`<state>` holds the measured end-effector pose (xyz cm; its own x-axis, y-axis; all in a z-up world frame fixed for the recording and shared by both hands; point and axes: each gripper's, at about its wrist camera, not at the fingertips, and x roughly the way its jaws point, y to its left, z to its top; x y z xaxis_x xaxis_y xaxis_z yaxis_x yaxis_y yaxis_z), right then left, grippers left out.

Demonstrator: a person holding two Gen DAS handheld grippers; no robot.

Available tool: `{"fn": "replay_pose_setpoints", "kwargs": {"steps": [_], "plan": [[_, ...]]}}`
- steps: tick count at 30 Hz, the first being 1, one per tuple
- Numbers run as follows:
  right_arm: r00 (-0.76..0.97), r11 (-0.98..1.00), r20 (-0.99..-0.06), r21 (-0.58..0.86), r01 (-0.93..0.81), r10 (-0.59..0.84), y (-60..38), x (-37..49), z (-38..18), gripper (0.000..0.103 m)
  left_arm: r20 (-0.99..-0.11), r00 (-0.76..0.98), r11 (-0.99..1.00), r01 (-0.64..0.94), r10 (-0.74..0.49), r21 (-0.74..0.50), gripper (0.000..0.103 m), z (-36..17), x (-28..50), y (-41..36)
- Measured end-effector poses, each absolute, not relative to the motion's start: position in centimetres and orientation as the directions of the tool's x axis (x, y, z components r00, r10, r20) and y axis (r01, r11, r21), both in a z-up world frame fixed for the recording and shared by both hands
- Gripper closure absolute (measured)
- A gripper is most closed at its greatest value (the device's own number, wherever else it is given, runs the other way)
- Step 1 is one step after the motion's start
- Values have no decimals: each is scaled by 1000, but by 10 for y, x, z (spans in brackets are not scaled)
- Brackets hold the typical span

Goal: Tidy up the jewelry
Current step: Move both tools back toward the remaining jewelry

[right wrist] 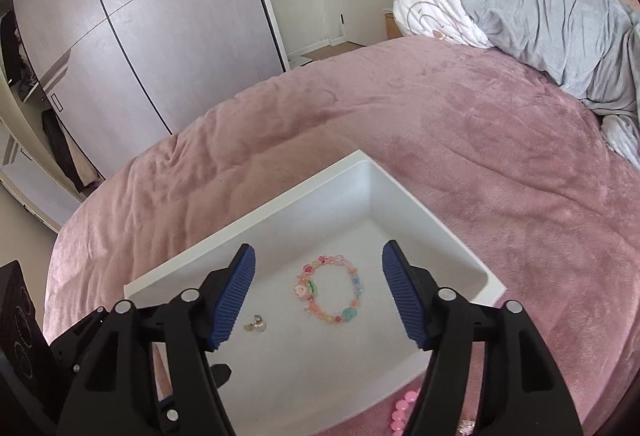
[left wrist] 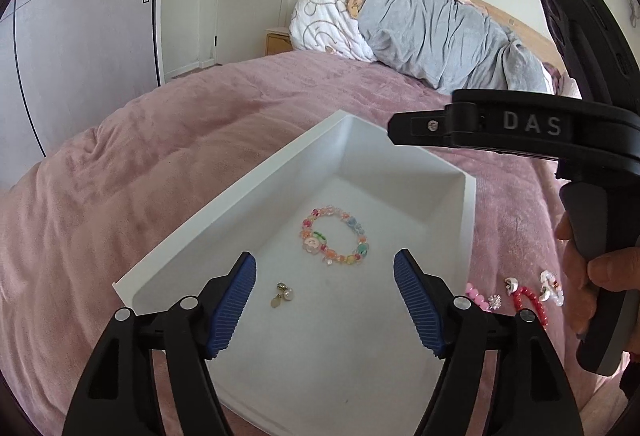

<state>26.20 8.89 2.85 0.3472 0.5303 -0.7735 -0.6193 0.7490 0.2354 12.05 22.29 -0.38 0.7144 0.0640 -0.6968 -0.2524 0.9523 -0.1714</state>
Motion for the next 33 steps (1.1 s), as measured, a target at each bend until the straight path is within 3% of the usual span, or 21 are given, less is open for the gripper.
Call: {"fn": "replay_pose_setpoints", "kwargs": {"steps": [3,8,18,24,28,33], "plan": [[365,746,-765,219,-629,532,50,252,50,27,-658,747,952,-262,98,-155,18,12,114,208],[434,776,-726,214,-594,533,-40,234,81,23,-582,807,961,-231,101,-154,14,41,109,180],[595,880,-669,205,-428,445,-202,212,106,19,-516,854,984,-141,65,-109,10,83,115,116],[600,890,-663,273,-364,448,-239,205,89,18,-519,854,995,-78,32,-67,5,85,119,68],[566,878,-674,321,-356,475,-239,200,65,18,-538,841,998,-60,54,7,5,67,123,44],[532,875,-701,309,-373,474,-220,194,34,18,-563,825,998,-63,55,5,5,40,130,38]]}}
